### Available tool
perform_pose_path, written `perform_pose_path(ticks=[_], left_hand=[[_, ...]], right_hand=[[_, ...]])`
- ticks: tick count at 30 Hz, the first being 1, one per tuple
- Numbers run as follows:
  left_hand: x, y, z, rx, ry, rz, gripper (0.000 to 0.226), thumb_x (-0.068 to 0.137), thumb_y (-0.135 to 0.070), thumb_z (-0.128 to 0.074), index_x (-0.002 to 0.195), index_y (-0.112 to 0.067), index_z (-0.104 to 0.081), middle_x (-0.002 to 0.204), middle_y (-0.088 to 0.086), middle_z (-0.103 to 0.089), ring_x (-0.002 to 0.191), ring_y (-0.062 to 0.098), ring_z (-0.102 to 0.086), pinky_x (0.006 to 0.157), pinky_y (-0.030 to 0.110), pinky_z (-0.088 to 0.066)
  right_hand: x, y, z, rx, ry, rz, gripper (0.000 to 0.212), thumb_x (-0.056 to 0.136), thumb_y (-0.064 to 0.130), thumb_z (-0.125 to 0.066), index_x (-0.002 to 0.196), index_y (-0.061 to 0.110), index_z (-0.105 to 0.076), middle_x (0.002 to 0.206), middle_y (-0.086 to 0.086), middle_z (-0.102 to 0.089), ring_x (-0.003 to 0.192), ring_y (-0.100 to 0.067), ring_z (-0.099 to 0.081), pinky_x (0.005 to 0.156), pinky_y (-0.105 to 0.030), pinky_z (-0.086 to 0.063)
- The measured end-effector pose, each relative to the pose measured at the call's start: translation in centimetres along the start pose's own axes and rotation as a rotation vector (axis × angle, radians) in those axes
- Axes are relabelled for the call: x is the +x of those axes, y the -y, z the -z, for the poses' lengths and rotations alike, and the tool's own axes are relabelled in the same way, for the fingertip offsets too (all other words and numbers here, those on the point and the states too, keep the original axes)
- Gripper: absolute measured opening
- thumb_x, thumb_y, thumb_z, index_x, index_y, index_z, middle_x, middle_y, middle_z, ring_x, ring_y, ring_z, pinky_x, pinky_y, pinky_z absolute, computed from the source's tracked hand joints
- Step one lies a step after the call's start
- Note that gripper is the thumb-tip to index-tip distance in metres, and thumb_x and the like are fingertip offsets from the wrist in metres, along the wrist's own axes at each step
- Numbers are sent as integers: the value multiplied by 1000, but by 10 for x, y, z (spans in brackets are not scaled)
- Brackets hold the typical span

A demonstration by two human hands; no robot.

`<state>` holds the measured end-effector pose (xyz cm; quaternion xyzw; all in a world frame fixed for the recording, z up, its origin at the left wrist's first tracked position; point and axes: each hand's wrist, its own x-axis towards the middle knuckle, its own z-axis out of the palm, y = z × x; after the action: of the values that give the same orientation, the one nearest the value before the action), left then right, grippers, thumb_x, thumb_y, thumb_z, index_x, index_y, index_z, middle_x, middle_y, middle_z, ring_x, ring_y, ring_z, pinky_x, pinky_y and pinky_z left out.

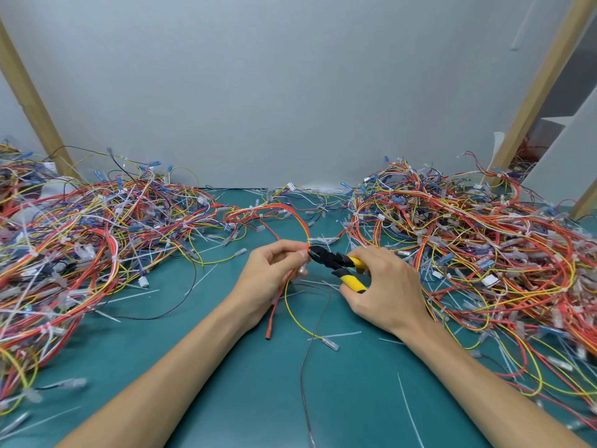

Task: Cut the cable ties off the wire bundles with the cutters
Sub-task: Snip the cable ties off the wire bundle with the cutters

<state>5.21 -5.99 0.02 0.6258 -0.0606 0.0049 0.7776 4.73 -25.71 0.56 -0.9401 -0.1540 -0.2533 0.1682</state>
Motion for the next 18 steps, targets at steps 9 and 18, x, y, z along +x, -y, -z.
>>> perform_pose_path(ticks=[9,18], left_hand=[[0,0,2,-27,-7,14,6,88,-6,-65,89,-9,-70,75,-1,-68,71,8,-62,75,23,-49],[-3,-1,-3,147,52,-45,8,87,-3,-67,83,-10,-69,74,10,-64,59,9,-57,62,14,-44]], right_hand=[[3,-3,-2,11,-45,-21,45,64,36,-67,106,18,-63,94,3,-59,89,-23,-51,82,-35,-41],[2,-3,-2,-5,-59,8,39,65,38,-64,99,19,-63,88,4,-58,84,-22,-51,77,-34,-41]])
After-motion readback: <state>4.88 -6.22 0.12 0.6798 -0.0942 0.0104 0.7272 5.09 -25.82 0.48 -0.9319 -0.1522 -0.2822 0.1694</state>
